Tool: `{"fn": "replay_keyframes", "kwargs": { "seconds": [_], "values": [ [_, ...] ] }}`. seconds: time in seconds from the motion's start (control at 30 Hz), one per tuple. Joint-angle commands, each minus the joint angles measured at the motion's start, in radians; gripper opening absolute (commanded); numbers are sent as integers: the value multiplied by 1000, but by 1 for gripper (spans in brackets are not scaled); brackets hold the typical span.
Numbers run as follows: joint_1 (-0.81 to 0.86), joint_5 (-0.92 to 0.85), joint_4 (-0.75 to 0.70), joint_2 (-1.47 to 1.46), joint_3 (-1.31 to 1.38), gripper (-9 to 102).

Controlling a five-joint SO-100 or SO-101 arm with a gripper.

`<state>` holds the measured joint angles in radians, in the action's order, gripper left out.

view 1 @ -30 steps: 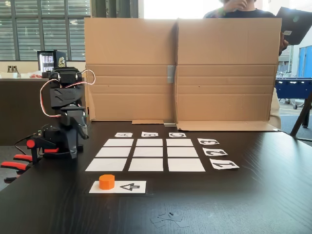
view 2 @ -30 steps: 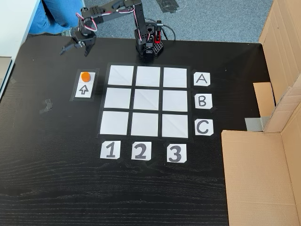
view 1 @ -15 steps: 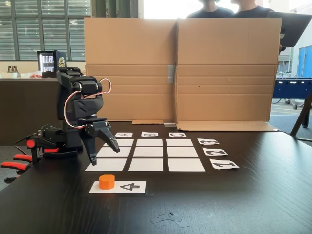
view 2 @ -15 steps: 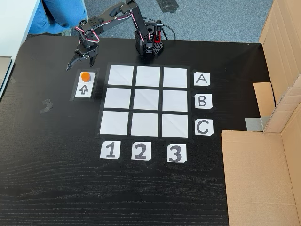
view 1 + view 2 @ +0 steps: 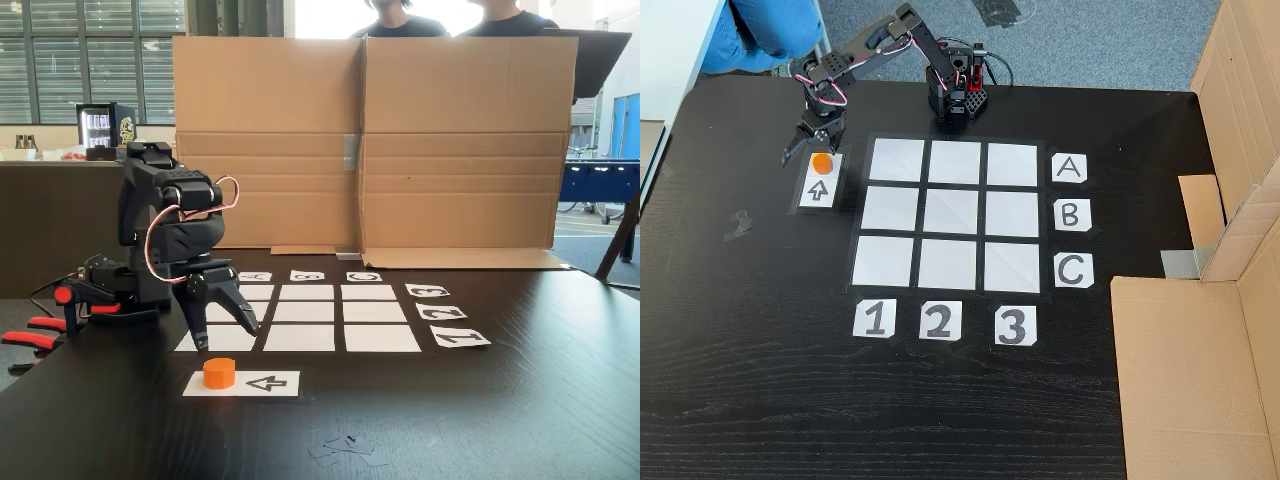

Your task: Pick up the round, orange token and place it in the grid on square B1.

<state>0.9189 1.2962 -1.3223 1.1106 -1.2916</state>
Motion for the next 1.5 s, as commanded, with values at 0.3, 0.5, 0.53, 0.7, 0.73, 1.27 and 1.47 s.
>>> {"fn": "replay_keyframes", "kwargs": {
  "seconds": [0.3,0.5,0.53,0.7,0.73,1.27,1.47],
  "values": [
    [-9,8,5,-71,84,60],
    [0,8,6,-94,100,54],
    [0,5,6,-95,101,39],
    [2,3,3,-103,104,0],
    [2,3,-2,-104,104,0],
    [78,-6,-2,3,77,0],
    [110,-49,-11,176,48,0]
  ]
}}
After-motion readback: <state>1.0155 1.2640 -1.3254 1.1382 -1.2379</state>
